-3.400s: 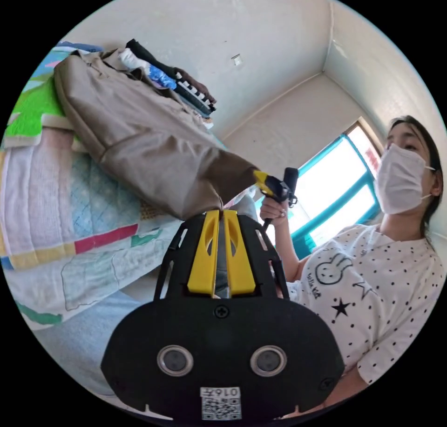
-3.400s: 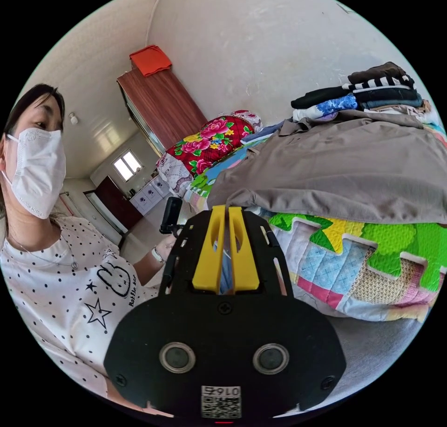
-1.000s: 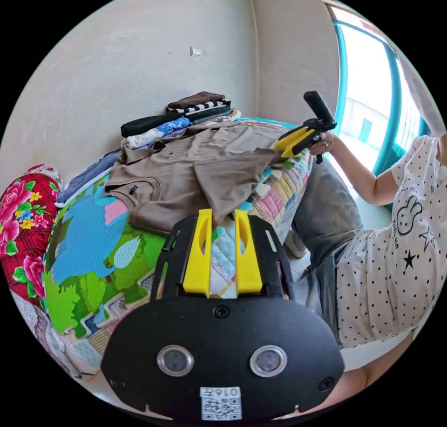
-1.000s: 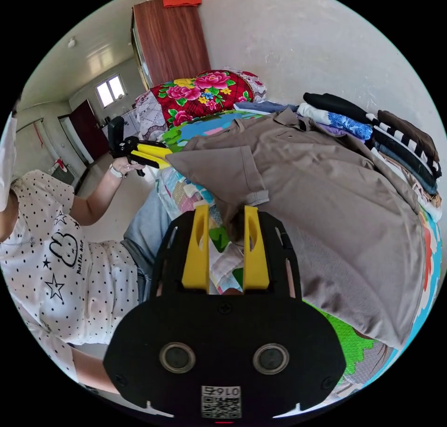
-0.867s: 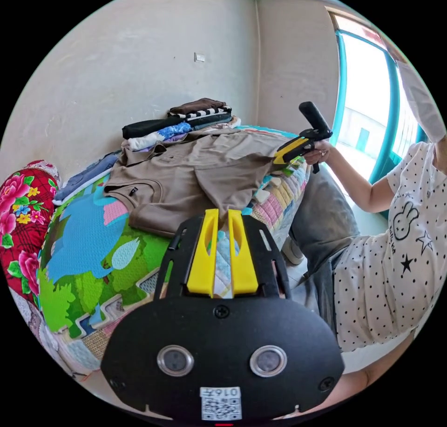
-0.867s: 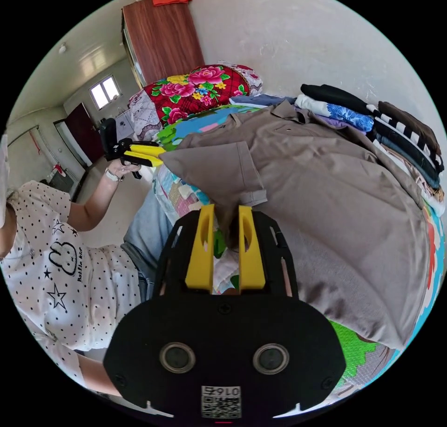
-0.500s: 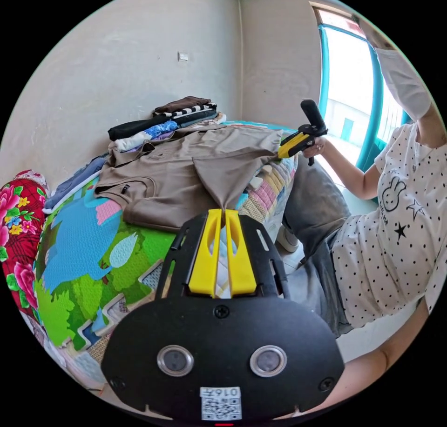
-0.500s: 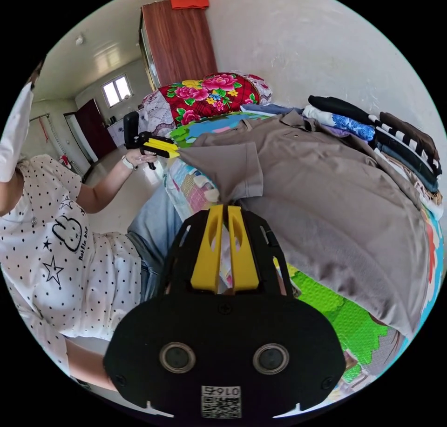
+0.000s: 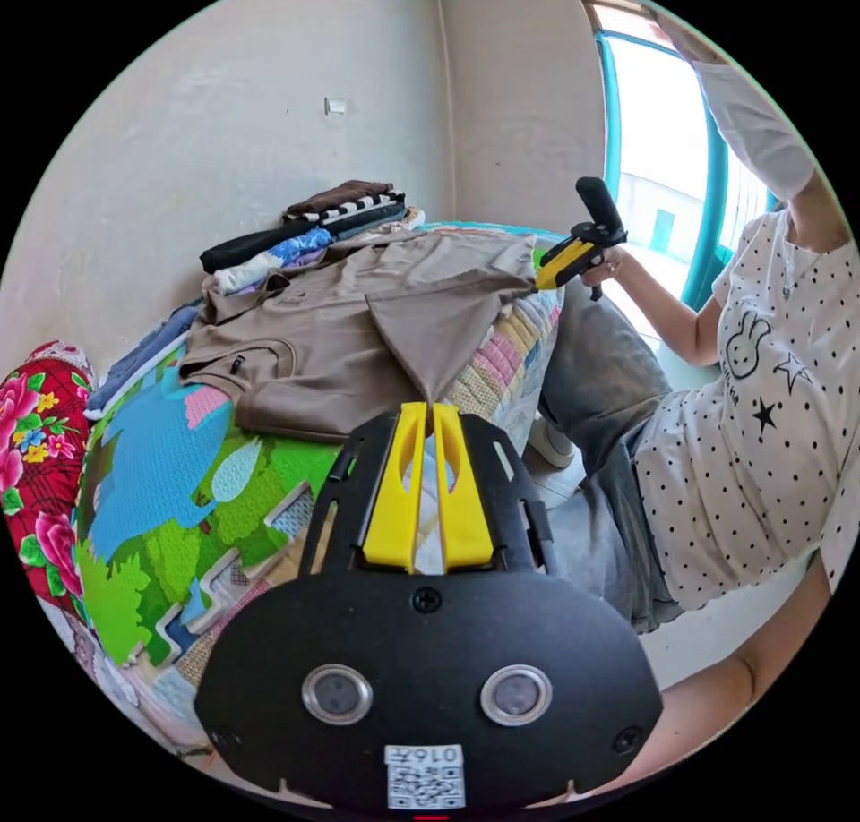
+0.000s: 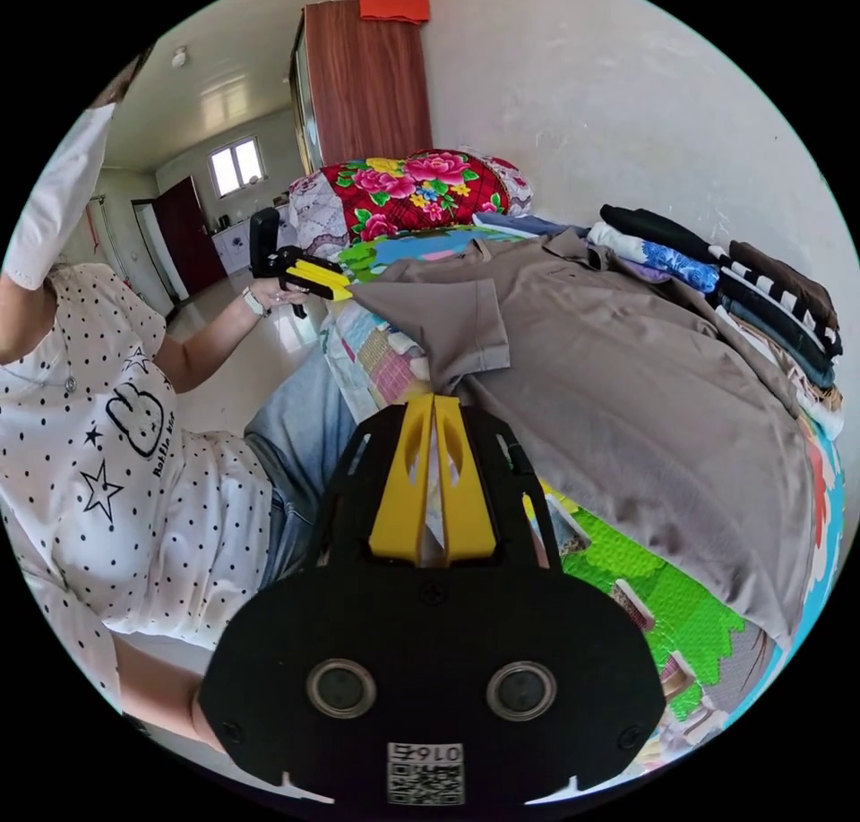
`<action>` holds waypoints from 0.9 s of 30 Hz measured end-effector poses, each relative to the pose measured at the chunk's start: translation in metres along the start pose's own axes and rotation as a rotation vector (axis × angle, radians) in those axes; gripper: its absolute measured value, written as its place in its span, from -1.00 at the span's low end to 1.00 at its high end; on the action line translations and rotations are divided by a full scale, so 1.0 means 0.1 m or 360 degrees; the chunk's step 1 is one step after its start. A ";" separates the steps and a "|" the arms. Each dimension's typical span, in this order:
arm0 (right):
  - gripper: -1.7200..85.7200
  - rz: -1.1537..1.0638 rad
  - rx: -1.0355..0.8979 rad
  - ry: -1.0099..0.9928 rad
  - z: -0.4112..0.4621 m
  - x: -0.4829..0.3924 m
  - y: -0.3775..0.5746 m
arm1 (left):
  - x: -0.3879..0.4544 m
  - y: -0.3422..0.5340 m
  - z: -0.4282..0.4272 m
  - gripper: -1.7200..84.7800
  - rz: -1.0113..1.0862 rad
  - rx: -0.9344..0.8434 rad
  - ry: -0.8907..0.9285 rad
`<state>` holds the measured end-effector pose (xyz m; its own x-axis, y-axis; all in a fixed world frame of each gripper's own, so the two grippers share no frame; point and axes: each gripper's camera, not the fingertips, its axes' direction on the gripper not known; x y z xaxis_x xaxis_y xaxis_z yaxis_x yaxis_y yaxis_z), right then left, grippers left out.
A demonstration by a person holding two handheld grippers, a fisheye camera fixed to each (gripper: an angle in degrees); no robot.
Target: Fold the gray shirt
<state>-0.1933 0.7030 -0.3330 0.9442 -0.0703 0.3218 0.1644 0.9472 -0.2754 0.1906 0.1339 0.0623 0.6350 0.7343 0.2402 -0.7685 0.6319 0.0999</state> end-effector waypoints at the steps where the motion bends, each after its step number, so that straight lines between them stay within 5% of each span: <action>1: -0.97 0.0009 -0.0052 0.0001 0.03 0.00 0.00 | -0.03 0.00 -0.01 -0.97 -0.0020 0.0002 0.0011; 12: -0.96 -0.0012 0.0036 -0.0018 -0.37 -0.18 0.04 | -1.69 0.10 -0.62 -0.86 -0.1160 0.0310 -0.0043; 27: -0.80 -0.0165 0.0329 0.0144 -0.09 -1.02 -0.88 | -2.25 -0.21 -0.48 -0.98 -0.1213 0.0185 -0.0089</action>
<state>-0.3017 0.6241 -0.3501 0.9487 -0.1892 0.2534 0.2084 0.9767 -0.0509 0.0675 -0.0329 -0.0402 0.9895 0.0914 0.1123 -0.1260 0.9255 0.3571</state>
